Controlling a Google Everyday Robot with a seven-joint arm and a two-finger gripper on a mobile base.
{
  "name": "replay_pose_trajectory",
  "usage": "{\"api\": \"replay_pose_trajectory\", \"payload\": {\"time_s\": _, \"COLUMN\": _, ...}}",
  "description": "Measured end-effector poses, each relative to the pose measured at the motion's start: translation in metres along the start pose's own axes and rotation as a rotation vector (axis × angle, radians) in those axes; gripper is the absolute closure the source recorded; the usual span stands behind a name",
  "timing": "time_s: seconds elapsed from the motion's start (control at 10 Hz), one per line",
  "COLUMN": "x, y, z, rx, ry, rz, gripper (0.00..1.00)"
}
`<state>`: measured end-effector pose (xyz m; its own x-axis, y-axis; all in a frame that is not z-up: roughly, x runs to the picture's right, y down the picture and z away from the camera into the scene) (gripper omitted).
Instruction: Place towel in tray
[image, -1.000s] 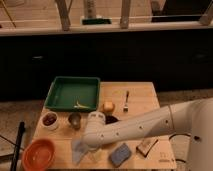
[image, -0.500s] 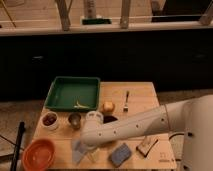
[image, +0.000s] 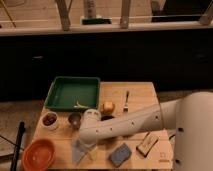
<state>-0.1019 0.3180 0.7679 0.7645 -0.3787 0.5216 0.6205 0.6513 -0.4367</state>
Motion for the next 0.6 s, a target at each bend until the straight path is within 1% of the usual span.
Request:
{"api": "replay_pose_trajectory", "payload": {"time_s": 0.1, "x": -0.0002, "y": 0.0002, "z": 0.0007, "rx": -0.006, "ry": -0.003, "rz": 0.002, "gripper": 0.47}}
{"api": "replay_pose_trajectory", "payload": {"time_s": 0.6, "x": 0.0024, "y": -0.0008, "z": -0.002, "rx": -0.004, "ry": 0.001, "rz": -0.004, "gripper": 0.95}}
